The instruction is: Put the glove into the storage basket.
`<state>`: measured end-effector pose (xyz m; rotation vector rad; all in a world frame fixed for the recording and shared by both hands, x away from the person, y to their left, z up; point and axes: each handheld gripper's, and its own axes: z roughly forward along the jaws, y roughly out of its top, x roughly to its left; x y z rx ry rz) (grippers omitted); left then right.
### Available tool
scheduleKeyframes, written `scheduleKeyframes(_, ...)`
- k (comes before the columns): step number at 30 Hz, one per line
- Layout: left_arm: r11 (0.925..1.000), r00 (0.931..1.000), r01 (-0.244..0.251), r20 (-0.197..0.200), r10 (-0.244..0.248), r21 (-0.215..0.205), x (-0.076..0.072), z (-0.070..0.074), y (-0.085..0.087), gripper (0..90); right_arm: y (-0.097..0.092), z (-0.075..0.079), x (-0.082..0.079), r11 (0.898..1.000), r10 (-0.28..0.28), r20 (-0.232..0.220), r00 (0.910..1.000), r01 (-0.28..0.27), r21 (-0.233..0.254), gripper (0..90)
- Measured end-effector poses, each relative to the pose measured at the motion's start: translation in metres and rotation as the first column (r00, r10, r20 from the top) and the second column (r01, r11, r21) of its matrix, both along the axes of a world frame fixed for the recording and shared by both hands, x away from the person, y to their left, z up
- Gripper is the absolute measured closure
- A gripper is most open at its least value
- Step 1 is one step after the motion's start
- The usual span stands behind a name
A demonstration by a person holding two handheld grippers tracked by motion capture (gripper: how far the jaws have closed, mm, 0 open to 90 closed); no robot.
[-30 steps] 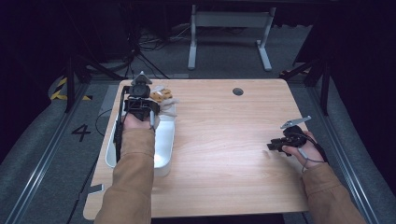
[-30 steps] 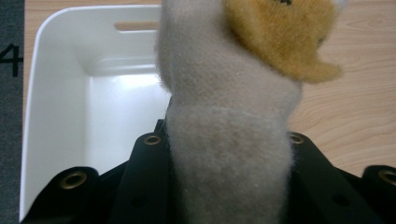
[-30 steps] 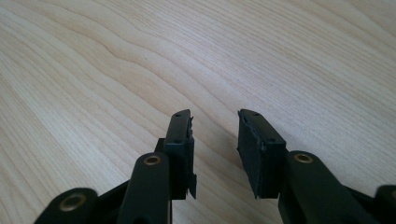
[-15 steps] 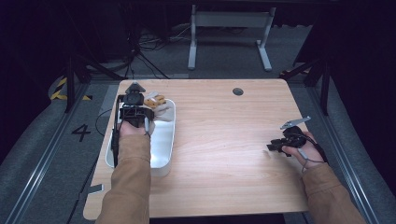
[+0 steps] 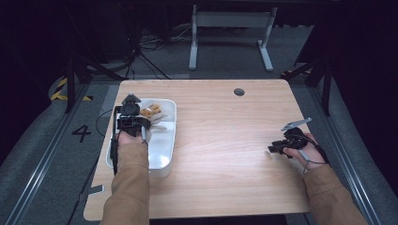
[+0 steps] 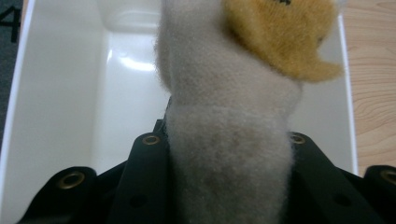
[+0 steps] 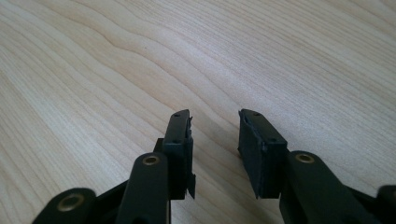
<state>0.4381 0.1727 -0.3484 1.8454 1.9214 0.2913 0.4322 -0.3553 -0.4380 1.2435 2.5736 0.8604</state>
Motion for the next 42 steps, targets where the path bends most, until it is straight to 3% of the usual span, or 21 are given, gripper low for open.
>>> scheduleKeyframes(5, 0.9998, 0.9998, -0.014, -0.018, 0.013, -0.016, 0.001, -0.013, 0.001, 68.2, 0.0, -0.001, 0.0, 1.0, 0.005, -0.004, 1.0, -0.005, 0.001, 64.3)
scheduleKeyframes(9, 0.9997, 0.9996, -0.021, -0.02, 0.021, -0.015, 0.001, -0.023, 0.001, 68.0, 0.0, -0.002, 0.0, 1.0, 0.009, -0.008, 0.9999, -0.009, 0.005, 64.1)
scheduleKeyframes(15, 0.9995, 0.998, -0.032, -0.054, 0.031, -0.009, 0.001, -0.036, 0.004, 67.7, 0.001, -0.002, 0.0, 1.0, 0.009, -0.005, 0.9999, -0.009, 0.005, 63.9)
scheduleKeyframes(27, 0.9994, 0.9873, -0.023, -0.157, 0.026, 0.025, 0.002, -0.054, 0.003, 66.0, 0.002, 0.001, -0.001, 1.0, 0.018, 0.002, 0.9998, -0.018, 0.019, 63.3)
scheduleKeyframes(42, 0.9993, 0.984, -0.025, -0.176, 0.03, 0.028, 0.004, -0.06, 0.004, 65.1, 0.002, 0.0, -0.001, 1.0, 0.016, 0.003, 0.9999, -0.016, 0.021, 62.9)
